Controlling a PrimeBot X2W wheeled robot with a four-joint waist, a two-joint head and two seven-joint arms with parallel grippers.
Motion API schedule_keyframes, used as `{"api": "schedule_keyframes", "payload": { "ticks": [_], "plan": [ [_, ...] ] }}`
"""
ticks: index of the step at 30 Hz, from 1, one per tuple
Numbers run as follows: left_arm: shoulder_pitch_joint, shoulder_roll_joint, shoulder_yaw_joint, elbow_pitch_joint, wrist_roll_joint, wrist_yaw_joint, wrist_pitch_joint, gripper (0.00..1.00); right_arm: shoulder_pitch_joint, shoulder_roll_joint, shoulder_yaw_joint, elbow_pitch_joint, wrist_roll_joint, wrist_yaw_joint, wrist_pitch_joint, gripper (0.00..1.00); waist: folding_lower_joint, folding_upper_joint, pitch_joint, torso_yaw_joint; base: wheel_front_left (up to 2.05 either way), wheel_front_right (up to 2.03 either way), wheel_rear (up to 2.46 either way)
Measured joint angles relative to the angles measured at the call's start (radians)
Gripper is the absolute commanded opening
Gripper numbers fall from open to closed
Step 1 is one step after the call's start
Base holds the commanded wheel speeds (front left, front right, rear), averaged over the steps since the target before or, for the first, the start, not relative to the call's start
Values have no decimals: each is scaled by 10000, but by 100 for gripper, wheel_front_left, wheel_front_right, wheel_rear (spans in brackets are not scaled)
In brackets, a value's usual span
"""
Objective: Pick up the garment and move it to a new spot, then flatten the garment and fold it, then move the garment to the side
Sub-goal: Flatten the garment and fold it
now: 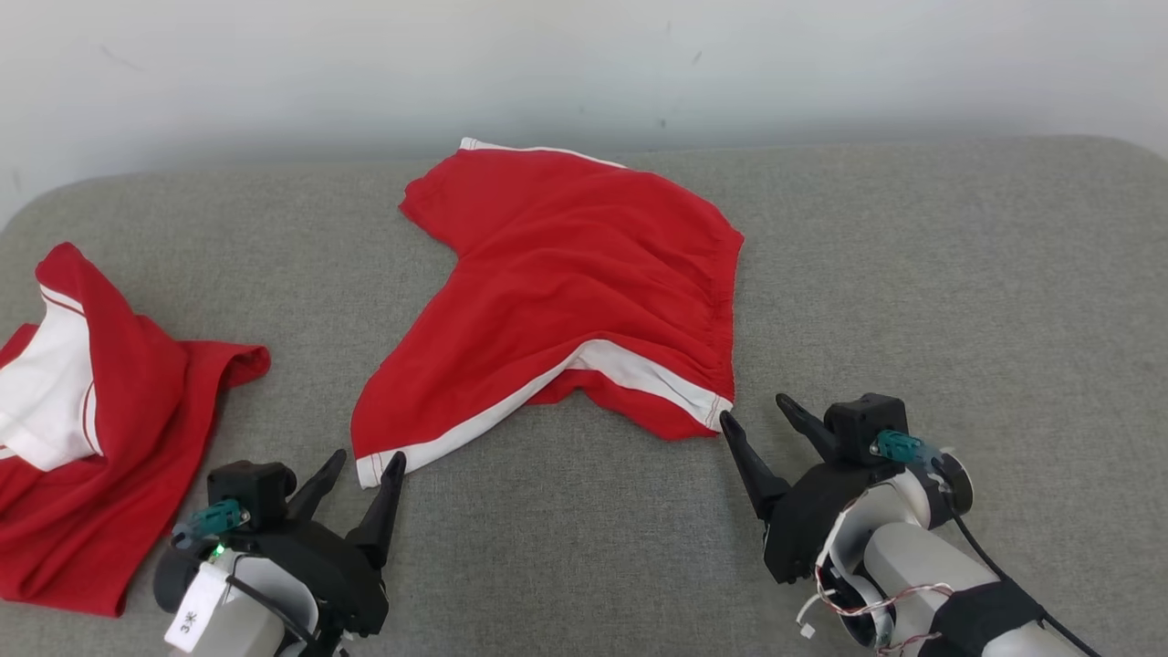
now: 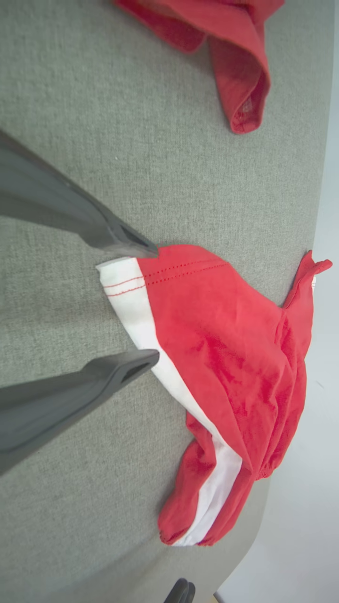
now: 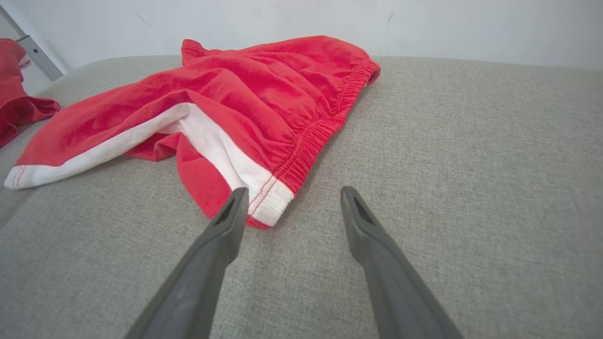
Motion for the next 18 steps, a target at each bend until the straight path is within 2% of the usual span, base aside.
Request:
{"api": "schedule_keyframes", "payload": {
  "ticks": [13,18],
  "plan": [
    [-451,-502,4,892,-40,-25,102,100,-426,456,31,606,15,-88,230,100,0,1,336,202,0,0,0],
    [-530,-606,-54,1271,-54,-182,267,100,-435,550,102,817,25,-90,309,100,0,1,382,195,0,0,0]
  ]
}}
